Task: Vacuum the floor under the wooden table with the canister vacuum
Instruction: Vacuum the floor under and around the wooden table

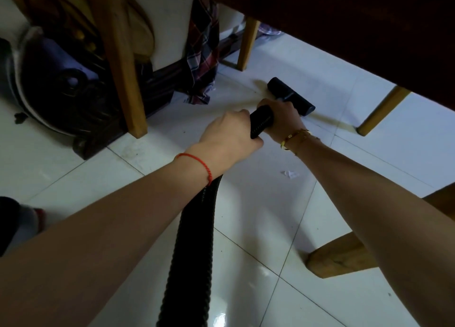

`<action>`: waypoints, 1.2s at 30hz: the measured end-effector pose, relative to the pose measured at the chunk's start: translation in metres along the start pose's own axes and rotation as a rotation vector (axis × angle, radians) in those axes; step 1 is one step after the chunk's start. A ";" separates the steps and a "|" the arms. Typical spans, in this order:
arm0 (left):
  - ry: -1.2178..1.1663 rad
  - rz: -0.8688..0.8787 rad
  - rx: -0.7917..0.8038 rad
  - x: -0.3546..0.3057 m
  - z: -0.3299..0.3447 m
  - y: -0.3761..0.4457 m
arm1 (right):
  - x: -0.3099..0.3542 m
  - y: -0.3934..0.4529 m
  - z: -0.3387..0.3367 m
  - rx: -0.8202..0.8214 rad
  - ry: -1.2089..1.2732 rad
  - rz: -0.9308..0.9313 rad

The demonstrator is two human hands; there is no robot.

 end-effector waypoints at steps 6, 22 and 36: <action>0.034 -0.013 0.026 0.003 -0.004 -0.017 | 0.013 -0.017 0.000 0.006 -0.011 -0.001; 0.152 -0.083 0.041 0.021 -0.038 -0.161 | 0.114 -0.115 0.013 -0.047 0.054 -0.043; 0.069 -0.148 0.091 0.026 -0.071 -0.280 | 0.201 -0.194 0.004 -0.050 0.041 -0.105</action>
Point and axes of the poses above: each hand's wrist, its own y-axis towards the middle knuckle, its own z-axis out of the palm, x = y × z, the point moved 3 cm from there along y, towards the middle knuckle, and after that the axes turned 15 degrees about x, right-handed, at the moved point
